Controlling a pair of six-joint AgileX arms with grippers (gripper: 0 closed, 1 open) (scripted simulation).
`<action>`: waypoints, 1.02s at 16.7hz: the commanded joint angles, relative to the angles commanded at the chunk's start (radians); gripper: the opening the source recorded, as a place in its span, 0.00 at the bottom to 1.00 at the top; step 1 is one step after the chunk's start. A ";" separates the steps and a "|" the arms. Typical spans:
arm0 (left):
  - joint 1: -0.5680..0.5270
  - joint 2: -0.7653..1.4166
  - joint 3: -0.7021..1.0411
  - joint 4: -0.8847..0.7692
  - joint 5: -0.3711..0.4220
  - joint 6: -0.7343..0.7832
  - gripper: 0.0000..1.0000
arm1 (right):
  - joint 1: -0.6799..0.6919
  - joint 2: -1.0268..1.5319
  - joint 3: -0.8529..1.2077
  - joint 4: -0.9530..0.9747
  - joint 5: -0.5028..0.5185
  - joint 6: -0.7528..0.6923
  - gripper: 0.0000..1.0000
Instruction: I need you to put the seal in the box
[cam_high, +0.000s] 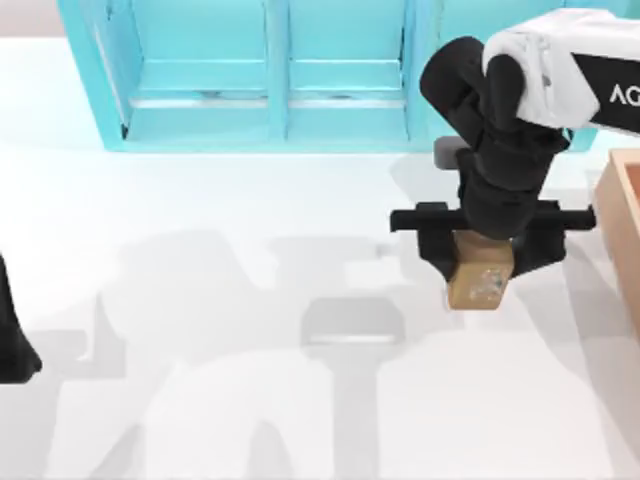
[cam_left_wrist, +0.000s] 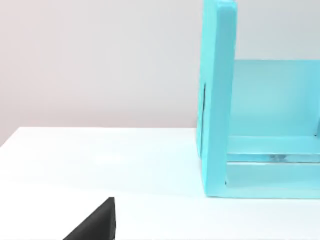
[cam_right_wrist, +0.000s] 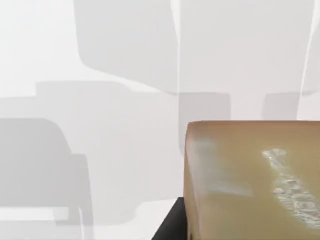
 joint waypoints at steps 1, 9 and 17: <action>0.000 0.000 0.000 0.000 0.000 0.000 1.00 | -0.001 -0.010 0.035 -0.055 0.000 0.000 0.00; 0.000 0.000 0.000 0.000 0.000 0.000 1.00 | -0.004 -0.063 0.180 -0.244 0.000 -0.004 0.00; 0.000 0.000 0.000 0.000 0.000 0.000 1.00 | -0.222 -0.110 0.148 -0.281 0.000 -0.223 0.00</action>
